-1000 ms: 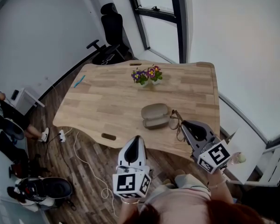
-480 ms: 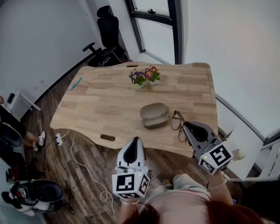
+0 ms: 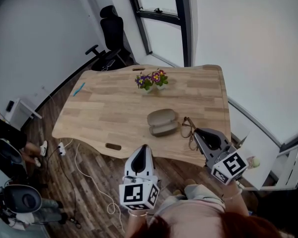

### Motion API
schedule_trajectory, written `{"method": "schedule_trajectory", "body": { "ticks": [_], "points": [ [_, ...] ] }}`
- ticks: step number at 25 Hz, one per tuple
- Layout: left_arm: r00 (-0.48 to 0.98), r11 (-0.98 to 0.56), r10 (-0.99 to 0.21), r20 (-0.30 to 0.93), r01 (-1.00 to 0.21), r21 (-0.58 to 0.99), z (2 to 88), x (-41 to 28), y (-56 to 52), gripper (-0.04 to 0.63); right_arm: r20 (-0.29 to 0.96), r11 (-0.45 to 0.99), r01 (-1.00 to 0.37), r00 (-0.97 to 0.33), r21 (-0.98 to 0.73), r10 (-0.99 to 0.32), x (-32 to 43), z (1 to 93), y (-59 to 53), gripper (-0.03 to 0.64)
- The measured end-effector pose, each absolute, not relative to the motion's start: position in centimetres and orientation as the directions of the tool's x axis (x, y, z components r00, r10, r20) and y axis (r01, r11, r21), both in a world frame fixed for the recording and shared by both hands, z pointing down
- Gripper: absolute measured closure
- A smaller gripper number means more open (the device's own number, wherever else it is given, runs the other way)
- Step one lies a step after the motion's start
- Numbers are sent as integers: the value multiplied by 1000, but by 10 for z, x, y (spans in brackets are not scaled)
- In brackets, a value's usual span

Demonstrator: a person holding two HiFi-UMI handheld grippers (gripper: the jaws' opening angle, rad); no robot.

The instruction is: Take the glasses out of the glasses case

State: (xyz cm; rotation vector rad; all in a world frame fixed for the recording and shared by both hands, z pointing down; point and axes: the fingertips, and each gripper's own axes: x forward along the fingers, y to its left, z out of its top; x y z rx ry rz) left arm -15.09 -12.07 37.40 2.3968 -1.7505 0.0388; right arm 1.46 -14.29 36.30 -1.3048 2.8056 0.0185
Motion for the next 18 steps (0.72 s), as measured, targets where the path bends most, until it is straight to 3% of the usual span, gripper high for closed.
{"method": "schedule_trajectory", "body": {
  "ticks": [18],
  "points": [
    [318, -304, -941, 114, -944, 127, 371, -138, -136, 595, -52, 638, -770, -637, -7, -769, 30, 360, -159, 604]
  ]
}}
